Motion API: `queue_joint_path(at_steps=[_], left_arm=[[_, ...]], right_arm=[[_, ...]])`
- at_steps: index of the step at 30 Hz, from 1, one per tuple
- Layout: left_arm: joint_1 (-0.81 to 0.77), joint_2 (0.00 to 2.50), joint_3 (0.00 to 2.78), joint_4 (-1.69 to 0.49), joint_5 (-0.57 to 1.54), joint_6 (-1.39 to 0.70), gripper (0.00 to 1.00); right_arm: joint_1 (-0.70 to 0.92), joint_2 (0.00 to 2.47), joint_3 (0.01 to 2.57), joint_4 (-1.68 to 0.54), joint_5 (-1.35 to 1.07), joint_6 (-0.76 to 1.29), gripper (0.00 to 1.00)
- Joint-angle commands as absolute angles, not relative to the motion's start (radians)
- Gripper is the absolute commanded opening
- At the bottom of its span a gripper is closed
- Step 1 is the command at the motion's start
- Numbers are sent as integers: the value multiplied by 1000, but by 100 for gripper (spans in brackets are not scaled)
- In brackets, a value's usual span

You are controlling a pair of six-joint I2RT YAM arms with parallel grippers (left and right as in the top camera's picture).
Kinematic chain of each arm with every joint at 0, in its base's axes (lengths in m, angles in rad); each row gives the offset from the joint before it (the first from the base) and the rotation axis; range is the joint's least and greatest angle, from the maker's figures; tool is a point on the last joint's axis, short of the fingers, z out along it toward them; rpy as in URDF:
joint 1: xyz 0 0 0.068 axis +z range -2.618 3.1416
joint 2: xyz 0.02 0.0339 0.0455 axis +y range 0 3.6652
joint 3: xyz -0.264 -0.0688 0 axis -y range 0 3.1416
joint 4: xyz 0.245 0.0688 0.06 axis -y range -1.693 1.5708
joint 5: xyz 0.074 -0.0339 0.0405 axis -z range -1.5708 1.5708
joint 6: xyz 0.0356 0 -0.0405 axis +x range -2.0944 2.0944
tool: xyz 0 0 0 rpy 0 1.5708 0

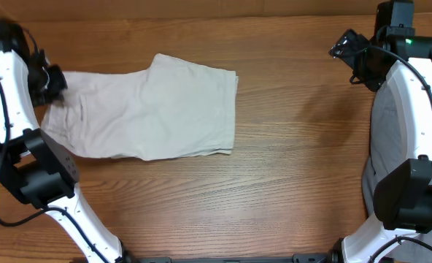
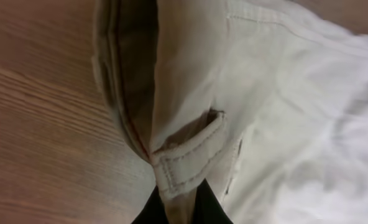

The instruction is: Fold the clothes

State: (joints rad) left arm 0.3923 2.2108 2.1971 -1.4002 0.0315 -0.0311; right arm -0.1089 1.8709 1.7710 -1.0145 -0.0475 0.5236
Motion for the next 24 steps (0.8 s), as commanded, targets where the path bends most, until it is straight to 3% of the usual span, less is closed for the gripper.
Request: queue_joint_path(at_steps=[1,7,24], left_arm=[[310,2204,2358,-1478,56,-57,4],[154,2204,2460,-1503,72,-57,4],[-289,2204,2383,-1381,87,-93,4]], right_arm=[[-106,1848,1786,-1012,-46,527,100],[-106,1848,1786,-1012,-46,527,100],[-106,1848,1786,-1012,-46,527,100]])
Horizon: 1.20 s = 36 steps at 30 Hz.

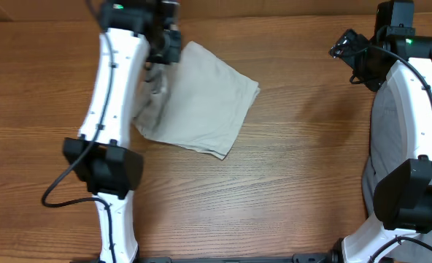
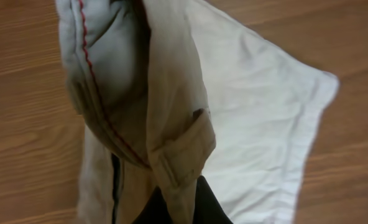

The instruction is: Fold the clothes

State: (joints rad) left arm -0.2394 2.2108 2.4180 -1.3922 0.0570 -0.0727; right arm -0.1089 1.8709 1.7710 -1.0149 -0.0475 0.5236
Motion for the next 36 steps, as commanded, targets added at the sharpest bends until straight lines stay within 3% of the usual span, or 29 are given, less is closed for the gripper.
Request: queue_joint_path(at_steps=[1,19,22,29,31,32,35,36], left_arm=[[-307,2204,2365,-1373,89,-93,4],[-421,2204,1892,-899,370,-61,4],[-421,2204,1861,-891,394,-37,8],[-421,2204,1853,-933,420,21,7],[-421,2204,1854,-954,439,32,18],[-420,2204,1854,-970,439,31,62],[-419,2204,1855,-996,439,67,91],[-419,2204,1860,-1010,439,86,92]], right_arm=[[-106,1848,1786,-1012,-46,527,100],[-106,1848,1786,-1012,-46,527,100],[-106,1848,1786,-1012,-46,527,100],[-106,1848,1786,-1012,-46,527,100],[-106,1848,1786,-1012,-46,528,100],[-106,1848,1786,-1012,-46,527,100],[-106,1848,1786,-1012,-46,527,100],[-106,1848,1786,-1012,-46,527,100]])
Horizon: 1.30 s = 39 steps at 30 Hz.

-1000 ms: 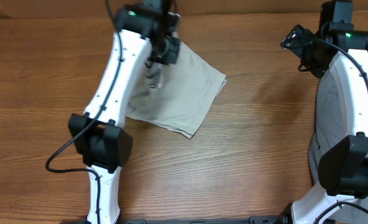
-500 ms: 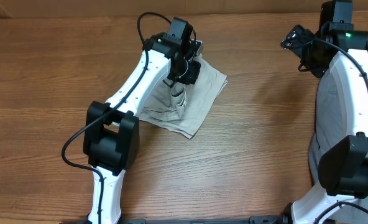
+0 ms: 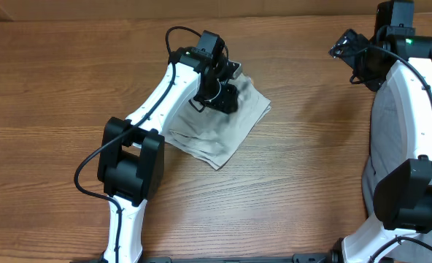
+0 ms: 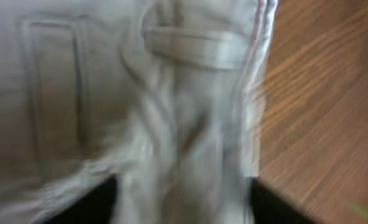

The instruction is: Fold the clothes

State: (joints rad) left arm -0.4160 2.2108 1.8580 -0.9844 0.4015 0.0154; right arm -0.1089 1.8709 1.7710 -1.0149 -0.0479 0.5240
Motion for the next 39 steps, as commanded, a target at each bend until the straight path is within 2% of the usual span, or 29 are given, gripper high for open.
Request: queue_joint_path(at_steps=[1,4,8,11,13,14,15,16,17,20,30,39], left_arm=[[-418,2203,1869,-1026,438,107,92],[-403,2203,1927,-1093,414,141,89],[-350,2203,2041,-1171,325,142,76],[-291,2203,2077,-1174,247,137,61],[-246,2204,2076,-1143,219,117,59],[-219,2209,2072,-1119,219,105,60],[-197,2213,2068,-1102,235,104,66],[-172,2221,2062,-1086,259,119,80],[-150,2234,2059,-1080,281,141,88],[-94,2283,2059,-1078,299,167,99],[34,2463,2059,-1098,726,331,100],[23,2529,2057,-1188,848,435,100]], right_arm=[[-106,1848,1786,-1012,-46,527,100],[-106,1848,1786,-1012,-46,527,100],[-106,1848,1786,-1012,-46,527,100],[-106,1848,1786,-1012,-46,527,100],[-106,1848,1786,-1012,-46,527,100],[-106,1848,1786,-1012,-46,527,100],[-106,1848,1786,-1012,-46,528,100],[-106,1848,1786,-1012,-46,527,100],[-106,1848,1786,-1012,-46,527,100],[-106,1848,1786,-1012,-46,527,100],[-106,1848,1786,-1012,-46,527,100],[-106,1848,1786,-1012,-46,527,100]])
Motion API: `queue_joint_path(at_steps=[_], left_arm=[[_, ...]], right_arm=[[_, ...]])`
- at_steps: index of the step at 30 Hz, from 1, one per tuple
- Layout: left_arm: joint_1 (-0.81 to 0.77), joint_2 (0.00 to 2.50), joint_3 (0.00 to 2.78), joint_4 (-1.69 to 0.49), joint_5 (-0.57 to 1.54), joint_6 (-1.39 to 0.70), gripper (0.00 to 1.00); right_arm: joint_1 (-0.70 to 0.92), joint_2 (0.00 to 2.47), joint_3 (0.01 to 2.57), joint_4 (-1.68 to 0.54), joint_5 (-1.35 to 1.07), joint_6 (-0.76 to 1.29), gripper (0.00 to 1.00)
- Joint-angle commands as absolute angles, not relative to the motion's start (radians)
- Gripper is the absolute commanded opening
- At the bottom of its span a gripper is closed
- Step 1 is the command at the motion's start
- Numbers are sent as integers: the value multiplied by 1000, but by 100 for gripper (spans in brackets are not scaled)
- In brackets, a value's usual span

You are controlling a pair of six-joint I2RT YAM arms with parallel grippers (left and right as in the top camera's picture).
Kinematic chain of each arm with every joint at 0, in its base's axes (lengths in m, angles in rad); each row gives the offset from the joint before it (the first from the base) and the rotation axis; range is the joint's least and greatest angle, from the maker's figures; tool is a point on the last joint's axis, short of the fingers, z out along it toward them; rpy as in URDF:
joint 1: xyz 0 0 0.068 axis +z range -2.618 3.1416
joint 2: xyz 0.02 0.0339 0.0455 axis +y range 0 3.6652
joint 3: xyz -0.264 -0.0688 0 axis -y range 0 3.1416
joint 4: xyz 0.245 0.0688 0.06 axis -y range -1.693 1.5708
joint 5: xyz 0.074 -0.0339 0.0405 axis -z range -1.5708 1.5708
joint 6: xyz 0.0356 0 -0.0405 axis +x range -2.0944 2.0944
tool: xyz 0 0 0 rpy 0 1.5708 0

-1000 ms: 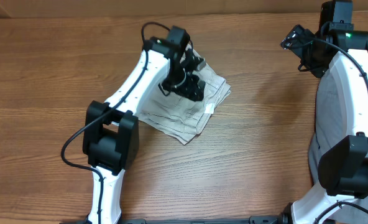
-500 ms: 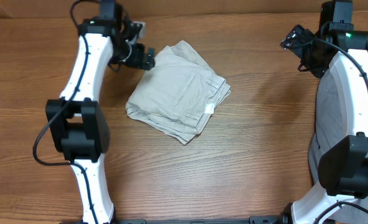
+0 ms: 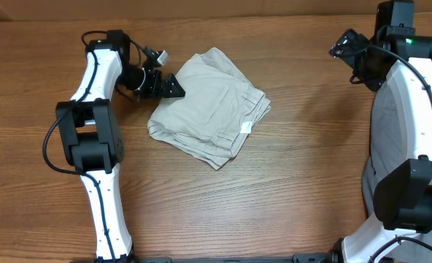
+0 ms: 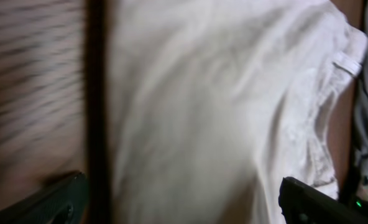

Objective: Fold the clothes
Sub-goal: 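Grasp the folded shorts and drag them to the back-left corner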

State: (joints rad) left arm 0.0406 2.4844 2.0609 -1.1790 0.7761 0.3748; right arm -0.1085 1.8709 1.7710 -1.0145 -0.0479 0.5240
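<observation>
Beige shorts point(image 3: 210, 109) lie folded into a compact, layered bundle at the table's middle, with a small white tag at the right edge. My left gripper point(image 3: 174, 86) hovers just off the bundle's upper-left edge, pointing right, open and empty. In the left wrist view the pale cloth point(image 4: 221, 106) fills the frame, blurred, and the left gripper point(image 4: 184, 208) has its dark fingertips point(image 4: 311, 202) far apart at the bottom corners. My right gripper point(image 3: 344, 45) is raised at the far right back, far from the shorts; its jaws are too small and dark to read.
The wooden table point(image 3: 274, 197) stretches bare in front of and to the right of the bundle. The right arm's white links point(image 3: 409, 109) stand along the right edge. The left arm's base point(image 3: 92, 146) sits left of the cloth.
My left gripper was open on top of the bundle near its middle; it is now off the cloth at its upper-left edge, still open. The shorts lie folded, slightly shifted and more spread.
The shorts first lay spread flat at the left, my left gripper shut on the waistband at their left end. Then the waistband was held up over the middle of the cloth. Later the gripper stood open on the doubled cloth, and now it is beside the folded bundle.
</observation>
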Motion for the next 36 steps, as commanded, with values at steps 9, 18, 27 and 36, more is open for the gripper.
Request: queue_joint_path(at_steps=[9,18,27,36], left_arm=[[4,2531,2056,-1225,832,449,75],[27,2531,2056,-1114,831,264,4],[262,2531,2056,-836,798,-99,4],[687,2530,2057,-795,699,-366,4]], right_arm=[[-106,1848,1786,-1012,-46,527,100],[-106,1848,1786,-1012,-46,527,100],[-106,1848,1786,-1012,-46,527,100],[-106,1848,1786,-1012,-46,527,100]])
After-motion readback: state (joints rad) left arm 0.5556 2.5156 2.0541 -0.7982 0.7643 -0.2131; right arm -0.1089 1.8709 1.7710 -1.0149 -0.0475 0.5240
